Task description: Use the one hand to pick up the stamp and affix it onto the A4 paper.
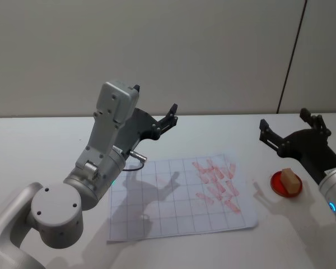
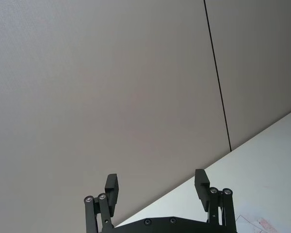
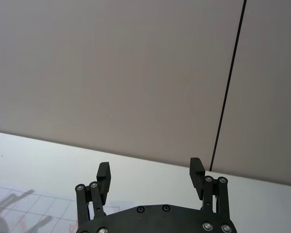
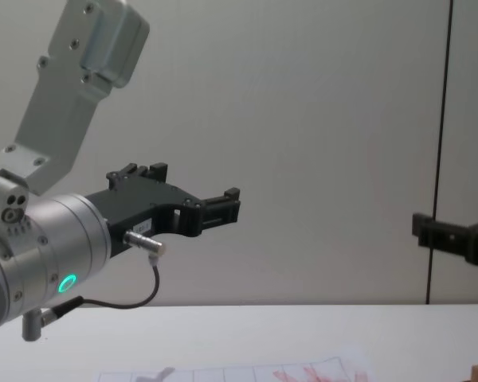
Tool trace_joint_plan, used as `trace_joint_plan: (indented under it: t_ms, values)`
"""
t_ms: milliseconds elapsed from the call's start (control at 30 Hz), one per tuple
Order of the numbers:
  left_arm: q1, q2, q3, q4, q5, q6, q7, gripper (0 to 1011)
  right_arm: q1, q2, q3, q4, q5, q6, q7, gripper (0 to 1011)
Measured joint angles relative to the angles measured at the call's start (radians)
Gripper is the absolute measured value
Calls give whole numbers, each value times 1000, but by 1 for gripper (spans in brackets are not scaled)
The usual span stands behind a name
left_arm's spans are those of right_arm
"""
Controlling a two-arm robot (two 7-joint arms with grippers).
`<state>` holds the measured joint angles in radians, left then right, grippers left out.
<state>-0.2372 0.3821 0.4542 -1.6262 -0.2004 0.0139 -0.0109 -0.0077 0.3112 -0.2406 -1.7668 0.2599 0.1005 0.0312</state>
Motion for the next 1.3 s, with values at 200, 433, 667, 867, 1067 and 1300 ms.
trace_joint_plan:
  t_ms: [200,433,667,867,1067,1300]
  values:
    - [0,0,0,0,0,0,0,1001,2,-18,-9,0,-17,73,-45,1001]
    - [0,0,0,0,0,0,0,1001,-3,-37,-15,0,-32,176,-117,1001]
    - [0,0,0,0,0,0,0,1001,-20,-50,-13,-3,-25,282,-190,1001]
    - [0,0,0,0,0,0,0,1001,-33,-54,-4,-3,-4,351,-224,1001]
    - [0,0,0,0,0,0,0,1001,-35,-56,5,12,13,406,-232,1001]
    - [0,0,0,0,0,0,0,1001,-31,-56,12,26,17,435,-214,1001]
